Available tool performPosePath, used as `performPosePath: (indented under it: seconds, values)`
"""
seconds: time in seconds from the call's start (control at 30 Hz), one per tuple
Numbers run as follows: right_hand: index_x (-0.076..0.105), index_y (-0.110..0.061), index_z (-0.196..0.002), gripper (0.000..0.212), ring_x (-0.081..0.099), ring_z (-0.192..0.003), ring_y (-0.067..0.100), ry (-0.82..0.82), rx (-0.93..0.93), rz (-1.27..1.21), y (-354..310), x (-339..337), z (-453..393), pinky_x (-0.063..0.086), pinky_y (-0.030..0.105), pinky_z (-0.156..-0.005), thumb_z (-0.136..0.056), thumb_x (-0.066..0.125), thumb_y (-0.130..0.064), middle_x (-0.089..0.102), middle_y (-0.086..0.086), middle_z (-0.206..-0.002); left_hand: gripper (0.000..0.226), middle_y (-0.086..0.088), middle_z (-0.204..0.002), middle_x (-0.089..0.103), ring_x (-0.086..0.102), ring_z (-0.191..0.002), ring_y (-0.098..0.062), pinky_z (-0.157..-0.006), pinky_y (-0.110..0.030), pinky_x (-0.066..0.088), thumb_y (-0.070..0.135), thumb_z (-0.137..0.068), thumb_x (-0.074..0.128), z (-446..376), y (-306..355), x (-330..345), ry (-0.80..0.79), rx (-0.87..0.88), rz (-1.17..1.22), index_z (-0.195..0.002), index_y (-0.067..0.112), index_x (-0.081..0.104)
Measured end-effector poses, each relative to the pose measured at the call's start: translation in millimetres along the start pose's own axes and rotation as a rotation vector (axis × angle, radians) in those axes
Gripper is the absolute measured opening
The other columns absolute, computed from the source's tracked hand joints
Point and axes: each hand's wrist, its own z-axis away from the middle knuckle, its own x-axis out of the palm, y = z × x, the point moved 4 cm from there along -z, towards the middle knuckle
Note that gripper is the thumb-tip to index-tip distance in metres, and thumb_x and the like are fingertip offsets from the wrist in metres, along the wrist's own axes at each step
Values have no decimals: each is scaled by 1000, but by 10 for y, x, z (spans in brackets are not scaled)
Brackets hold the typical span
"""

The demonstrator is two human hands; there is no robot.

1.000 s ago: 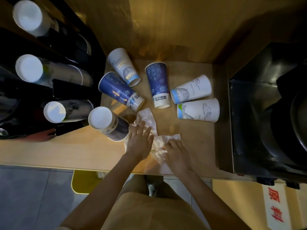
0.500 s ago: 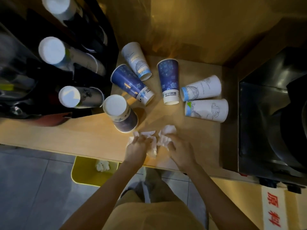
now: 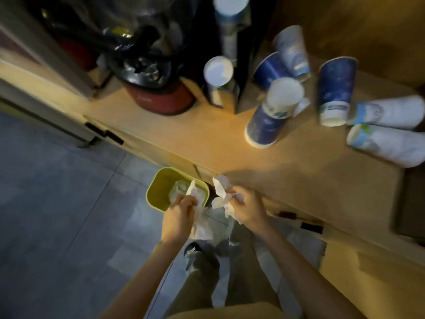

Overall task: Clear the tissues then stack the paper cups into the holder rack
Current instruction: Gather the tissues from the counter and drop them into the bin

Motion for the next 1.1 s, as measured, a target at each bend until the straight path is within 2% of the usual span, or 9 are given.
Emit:
performPosePath:
  seconds: [0.1,0.2,0.3,0.47,0.57,0.7,0.77,0.93,1.1]
  values:
    - [69,3,-101,26,62,-87,29,6,69,4,185,464,-60,39,26,-70,-83,50,7,71,22,-95,22,-19,-106,62,63,-86,-37,-70,-30,46,-7,-82,50,47,-582,-26,3,-113,37,-90,-1,70]
    - [66,3,-108,27,57,-92,21,-39,160,2,427,871,-204,38,25,-68,-85,51,2,67,17,-102,23,-22,-111,59,63,-92,-39,-82,-36,51,-5,-81,53,12,-1108,0,15,-210,75,-98,-5,69]
    - [62,7,-110,29,58,-102,27,-108,161,73,649,1216,-390,43,34,-84,-82,54,3,62,22,-115,32,-23,-117,57,62,-98,-39,-85,-31,49,-7,-73,64,-88,-1503,136,-23,-254,96,-105,-6,66]
    - [68,4,-104,33,62,-102,34,-112,179,168,1255,1698,-785,39,21,-80,-74,57,-2,68,23,-108,30,-21,-115,61,64,-96,-36,-83,-27,47,-8,-72,66,-440,-2011,633,-74,-303,124,-101,-2,70]
    - [69,1,-102,26,61,-96,22,-132,171,221,1590,1964,-1088,38,18,-75,-80,56,-4,70,21,-105,18,-20,-104,67,66,-88,-34,-77,-26,47,-2,-79,62,-652,-2200,920,-18,-324,144,-94,-2,71]
    - [64,-9,-108,24,62,-97,30,-170,118,347,1948,2273,-1474,45,31,-78,-86,54,-12,69,16,-106,18,-16,-97,72,67,-88,-34,-79,-40,56,15,-86,57,-950,-2515,1327,-35,-386,35,-97,10,70]
    - [62,-10,-110,24,61,-103,30,-179,100,433,2132,2414,-1650,41,28,-78,-87,54,-10,68,14,-109,19,-14,-97,73,66,-88,-35,-78,-41,56,18,-87,54,-1106,-2689,1532,-39,-382,-28,-99,13,68]
    - [60,-2,-114,29,56,-111,30,-381,72,725,2632,2843,-2009,44,30,-89,-89,46,1,56,17,-122,25,-14,-110,65,62,-96,-34,-79,-40,53,7,-88,48,-1441,-2990,2075,-159,-235,-66,-106,10,66]
    - [50,1,-124,34,48,-123,34,-658,101,1047,2952,3112,-2161,38,38,-103,-94,40,-11,51,22,-131,31,-11,-122,61,60,-109,-29,-90,-37,52,9,-91,44,-1529,-2971,2460,-426,-204,-257,-118,8,58]
